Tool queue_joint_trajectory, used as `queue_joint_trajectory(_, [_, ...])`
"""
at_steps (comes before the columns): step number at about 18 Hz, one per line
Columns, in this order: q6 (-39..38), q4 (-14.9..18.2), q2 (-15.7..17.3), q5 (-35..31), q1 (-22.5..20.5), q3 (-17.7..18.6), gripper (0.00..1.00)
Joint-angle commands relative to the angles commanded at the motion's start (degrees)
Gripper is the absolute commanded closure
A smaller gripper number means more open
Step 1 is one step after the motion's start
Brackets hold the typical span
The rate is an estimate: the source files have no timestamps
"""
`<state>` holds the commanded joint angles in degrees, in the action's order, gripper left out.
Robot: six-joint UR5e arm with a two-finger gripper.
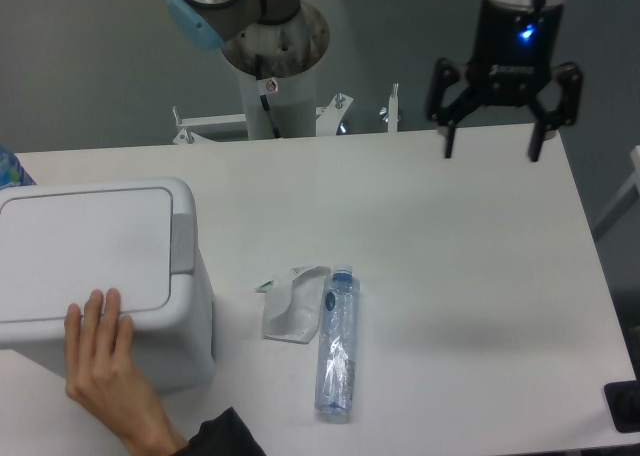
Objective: Open the trash can
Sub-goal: 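Move the gripper down toward the push tab on the trash can lid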
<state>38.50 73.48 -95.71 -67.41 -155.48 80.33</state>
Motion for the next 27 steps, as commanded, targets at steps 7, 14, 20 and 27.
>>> queue_joint_trajectory(7, [-7.1,-0.2,-0.6,-0.1,2.9,-0.2,0.00])
queue_joint_trajectory(14, [-12.5,-0.4,-1.7,2.1,6.5,0.0,0.00])
queue_joint_trajectory(20, [-18.3,-0.5,-3.9,1.9,12.7,-0.4,0.00])
queue_joint_trajectory(27, [-19.2,-1.8,-4.7,1.8,17.8,0.4,0.00])
